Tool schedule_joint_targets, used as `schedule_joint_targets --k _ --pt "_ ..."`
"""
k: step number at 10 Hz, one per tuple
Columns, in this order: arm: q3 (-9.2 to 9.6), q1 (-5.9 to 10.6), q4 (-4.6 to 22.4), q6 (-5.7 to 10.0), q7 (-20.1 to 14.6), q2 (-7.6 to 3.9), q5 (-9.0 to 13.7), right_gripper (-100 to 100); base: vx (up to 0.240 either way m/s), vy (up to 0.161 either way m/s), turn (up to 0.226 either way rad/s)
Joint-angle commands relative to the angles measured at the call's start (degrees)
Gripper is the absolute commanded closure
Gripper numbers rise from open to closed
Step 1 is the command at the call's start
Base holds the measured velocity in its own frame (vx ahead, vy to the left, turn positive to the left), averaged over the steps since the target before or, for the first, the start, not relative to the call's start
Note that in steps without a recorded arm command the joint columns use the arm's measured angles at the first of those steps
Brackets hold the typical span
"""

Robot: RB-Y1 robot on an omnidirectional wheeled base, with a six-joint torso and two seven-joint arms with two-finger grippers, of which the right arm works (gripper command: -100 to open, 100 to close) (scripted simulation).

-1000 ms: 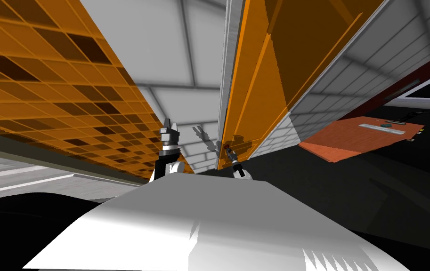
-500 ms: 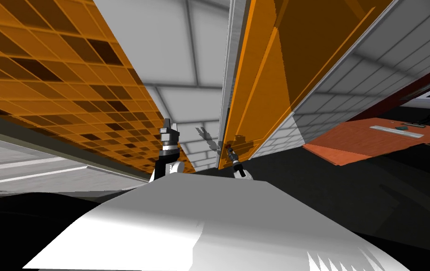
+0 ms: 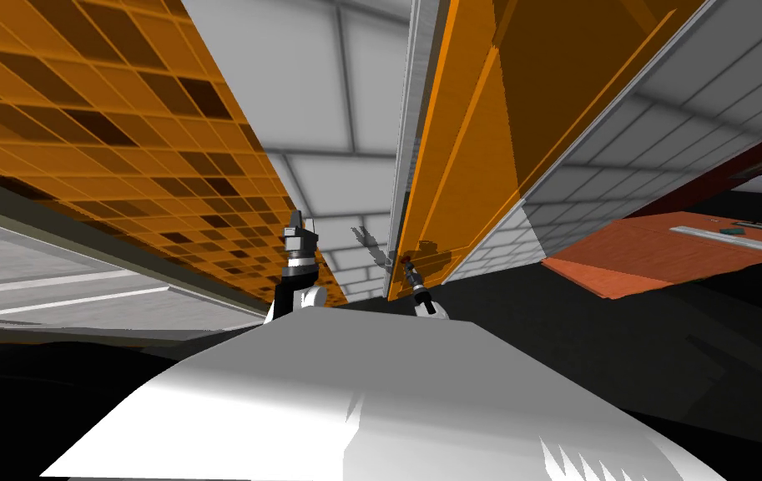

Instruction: Pull the door open

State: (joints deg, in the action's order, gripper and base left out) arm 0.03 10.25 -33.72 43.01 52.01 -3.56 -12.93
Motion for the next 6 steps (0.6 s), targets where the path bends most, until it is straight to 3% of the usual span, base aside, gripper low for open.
schedule_joint_targets --k 1,6 --pt "-0.71 -0.10 0.6 -0.21 -2.6 -0.86 0.5 100 -0.036 -0.008 0.068" --pt "-1.25 0.19 1.3 0.26 -9.1 -1.29 1.3 100 -0.035 -0.009 0.071"
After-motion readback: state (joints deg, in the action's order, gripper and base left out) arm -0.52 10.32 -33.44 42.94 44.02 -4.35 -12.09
